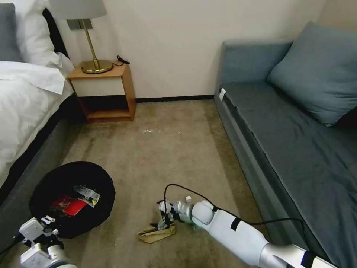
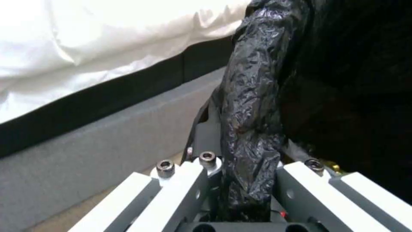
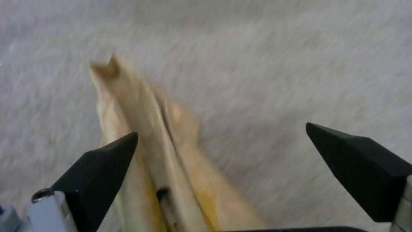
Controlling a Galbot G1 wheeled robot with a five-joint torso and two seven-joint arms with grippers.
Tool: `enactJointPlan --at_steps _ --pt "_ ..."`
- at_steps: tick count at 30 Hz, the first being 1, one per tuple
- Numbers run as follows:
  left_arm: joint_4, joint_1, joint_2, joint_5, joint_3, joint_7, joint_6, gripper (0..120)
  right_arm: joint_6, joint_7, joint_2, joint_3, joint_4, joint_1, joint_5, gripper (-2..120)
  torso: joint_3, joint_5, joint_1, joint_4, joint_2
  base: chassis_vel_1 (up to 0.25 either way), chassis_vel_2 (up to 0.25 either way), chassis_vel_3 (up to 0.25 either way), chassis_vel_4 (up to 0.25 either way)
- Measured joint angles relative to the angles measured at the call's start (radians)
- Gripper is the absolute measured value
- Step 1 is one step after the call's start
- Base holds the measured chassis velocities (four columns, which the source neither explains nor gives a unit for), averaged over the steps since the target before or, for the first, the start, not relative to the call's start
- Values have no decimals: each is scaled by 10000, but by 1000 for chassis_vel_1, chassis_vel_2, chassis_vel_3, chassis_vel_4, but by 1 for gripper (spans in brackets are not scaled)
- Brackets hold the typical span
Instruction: Pick up the trash bin, then pick up the garbage on the floor and place it into the trash bin.
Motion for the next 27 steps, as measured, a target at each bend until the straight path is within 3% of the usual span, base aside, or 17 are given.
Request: enactJointPlan --at_steps 10,15,17,20,25,27 --pt "204 -36 -210 51 77 37 -73 3 619 -16 375 378 -1139 -131 -759 98 0 2 0 2 0 0 0 0 0" --pt "220 -69 -271 78 94 45 -91 3 767 -425 256 492 -1160 -183 -781 77 0 5 0 2 0 0 0 0 0" --pt "220 -69 -277 82 94 45 -97 3 796 -506 247 521 -1174 -191 -783 76 -1 5 0 2 0 0 0 0 0" --pt "221 -61 -304 123 103 48 -121 3 870 -842 241 668 -1229 -219 -785 59 0 3 0 2 0 0 0 0 0" --pt "221 -46 -307 149 106 49 -127 3 885 -1116 219 795 -1233 -243 -775 46 0 1 -1 2 0 0 0 0 0" --pt "204 -32 -308 157 106 48 -128 3 896 -1184 178 851 -1227 -266 -746 34 0 0 0 1 0 0 0 0 0"
